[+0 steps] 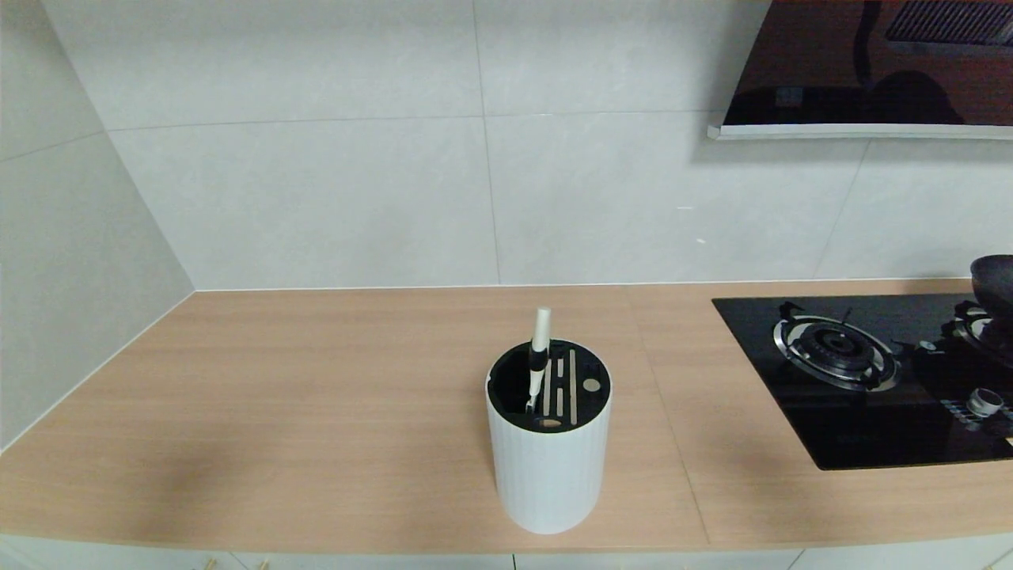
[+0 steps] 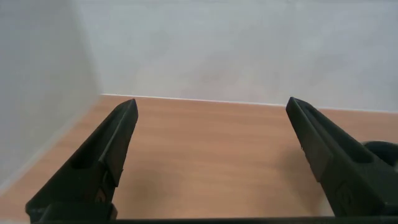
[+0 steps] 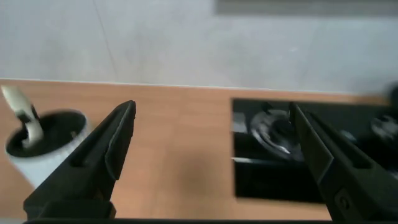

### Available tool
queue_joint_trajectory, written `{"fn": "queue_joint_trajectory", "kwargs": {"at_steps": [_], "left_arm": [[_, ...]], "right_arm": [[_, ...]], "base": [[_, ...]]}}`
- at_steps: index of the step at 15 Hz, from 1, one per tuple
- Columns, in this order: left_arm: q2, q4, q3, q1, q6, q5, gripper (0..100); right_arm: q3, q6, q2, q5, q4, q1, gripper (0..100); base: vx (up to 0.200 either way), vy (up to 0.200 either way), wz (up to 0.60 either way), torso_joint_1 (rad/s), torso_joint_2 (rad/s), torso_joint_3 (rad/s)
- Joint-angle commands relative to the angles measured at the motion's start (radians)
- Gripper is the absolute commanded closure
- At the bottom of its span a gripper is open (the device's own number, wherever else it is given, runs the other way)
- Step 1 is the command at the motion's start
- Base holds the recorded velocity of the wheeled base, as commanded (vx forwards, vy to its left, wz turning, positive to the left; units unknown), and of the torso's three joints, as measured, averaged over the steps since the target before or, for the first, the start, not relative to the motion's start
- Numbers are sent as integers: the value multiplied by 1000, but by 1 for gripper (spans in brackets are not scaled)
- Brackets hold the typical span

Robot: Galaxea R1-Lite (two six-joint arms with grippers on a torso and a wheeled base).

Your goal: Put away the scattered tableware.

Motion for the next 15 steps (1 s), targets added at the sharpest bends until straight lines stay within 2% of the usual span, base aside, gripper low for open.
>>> {"fn": "queue_joint_trajectory", "kwargs": {"at_steps": [1, 2, 6, 8, 10, 11, 12, 13, 14, 15], "left_arm": [[-235, 119, -1, 90, 35, -52, 0], [-298, 188, -2, 105, 35, -56, 0], [-447, 332, 30, 163, 35, -75, 0], [-459, 326, 55, 237, 13, -75, 0], [-509, 330, 93, 272, 23, -104, 0], [-541, 330, 138, 298, 26, -128, 0], [-542, 329, 148, 297, 26, -128, 0], [-544, 321, 196, 297, 10, -131, 0], [-544, 317, 219, 297, 3, -145, 0], [-544, 312, 236, 297, 3, -185, 0]], "right_arm": [[0, -10, -209, -1, 63, -89, 0], [2, -12, -251, -1, 103, -106, 0], [12, -12, -395, 0, 278, -122, 0], [45, 7, -423, -10, 310, -168, 0], [42, 48, -424, -6, 310, -200, 0], [57, 50, -458, 28, 316, -255, 0], [66, 50, -469, 43, 316, -263, 0], [137, 54, -522, 116, 316, -286, 0], [167, 62, -522, 120, 313, -286, 0], [209, 77, -522, 137, 313, -286, 0]], "base": [[0, 0, 0, 0, 0, 0], [0, 0, 0, 0, 0, 0], [0, 0, 0, 0, 0, 0], [0, 0, 0, 0, 0, 0], [0, 0, 0, 0, 0, 0], [0, 0, 0, 0, 0, 0], [0, 0, 0, 0, 0, 0], [0, 0, 0, 0, 0, 0], [0, 0, 0, 0, 0, 0], [0, 0, 0, 0, 0, 0]]}}
